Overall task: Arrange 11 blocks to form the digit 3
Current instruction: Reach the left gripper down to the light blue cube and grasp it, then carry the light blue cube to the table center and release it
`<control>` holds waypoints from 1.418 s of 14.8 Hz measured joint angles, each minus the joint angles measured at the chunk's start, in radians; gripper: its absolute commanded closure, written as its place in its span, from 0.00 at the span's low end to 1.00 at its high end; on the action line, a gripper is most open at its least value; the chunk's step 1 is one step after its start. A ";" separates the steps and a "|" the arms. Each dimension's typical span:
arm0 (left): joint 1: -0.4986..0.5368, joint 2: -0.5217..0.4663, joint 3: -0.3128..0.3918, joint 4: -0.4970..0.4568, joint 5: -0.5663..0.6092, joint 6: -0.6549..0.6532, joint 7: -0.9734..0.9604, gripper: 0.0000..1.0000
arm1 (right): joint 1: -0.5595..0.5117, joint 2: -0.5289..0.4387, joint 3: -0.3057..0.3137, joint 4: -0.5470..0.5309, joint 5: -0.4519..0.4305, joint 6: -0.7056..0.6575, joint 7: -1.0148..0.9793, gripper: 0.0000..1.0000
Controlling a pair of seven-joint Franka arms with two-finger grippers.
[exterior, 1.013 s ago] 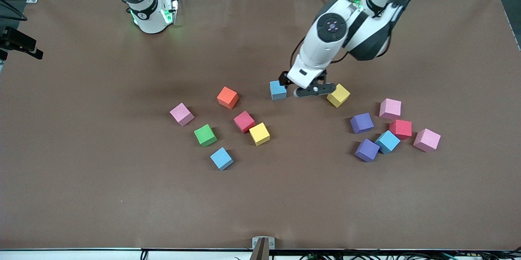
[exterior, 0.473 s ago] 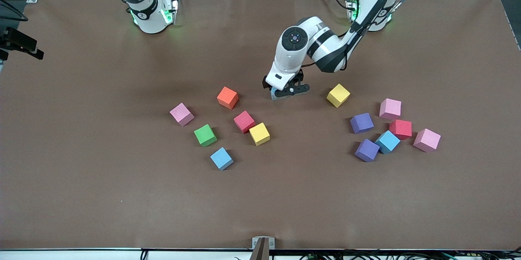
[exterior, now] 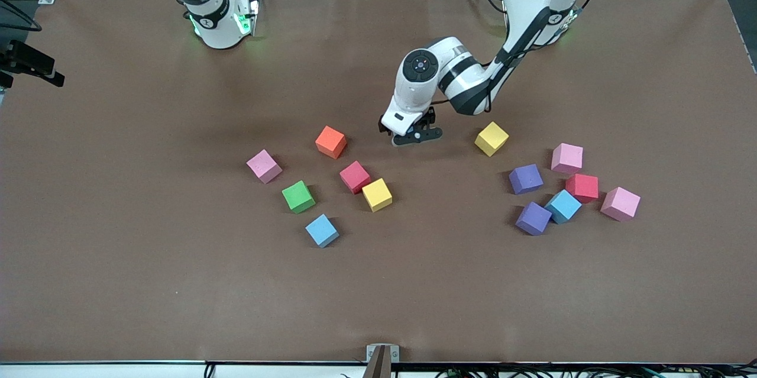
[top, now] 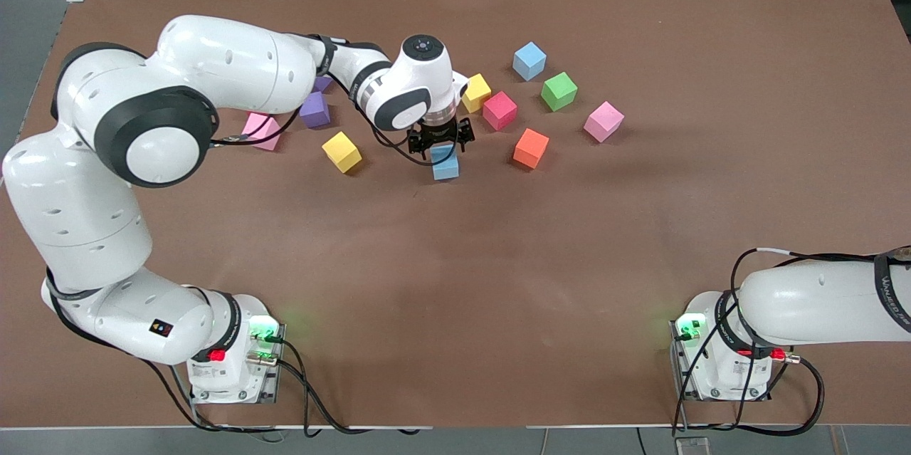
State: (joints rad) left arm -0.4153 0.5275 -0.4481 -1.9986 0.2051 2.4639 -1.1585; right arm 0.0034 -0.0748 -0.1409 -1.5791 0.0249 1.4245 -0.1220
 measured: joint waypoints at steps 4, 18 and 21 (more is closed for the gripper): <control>-0.009 0.024 0.000 0.000 0.015 0.011 -0.035 0.28 | 0.000 0.000 0.000 0.000 0.000 0.000 0.000 0.00; -0.146 0.042 0.000 0.010 0.124 0.016 -0.052 0.54 | 0.001 0.000 0.004 -0.002 0.000 0.000 0.000 0.00; -0.158 0.048 0.000 0.035 0.134 0.018 -0.052 0.54 | 0.002 0.000 0.004 -0.002 0.000 0.000 0.000 0.00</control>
State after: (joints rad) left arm -0.5732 0.5759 -0.4480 -1.9636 0.3389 2.4820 -1.2105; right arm 0.0050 -0.0749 -0.1369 -1.5812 0.0249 1.4242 -0.1220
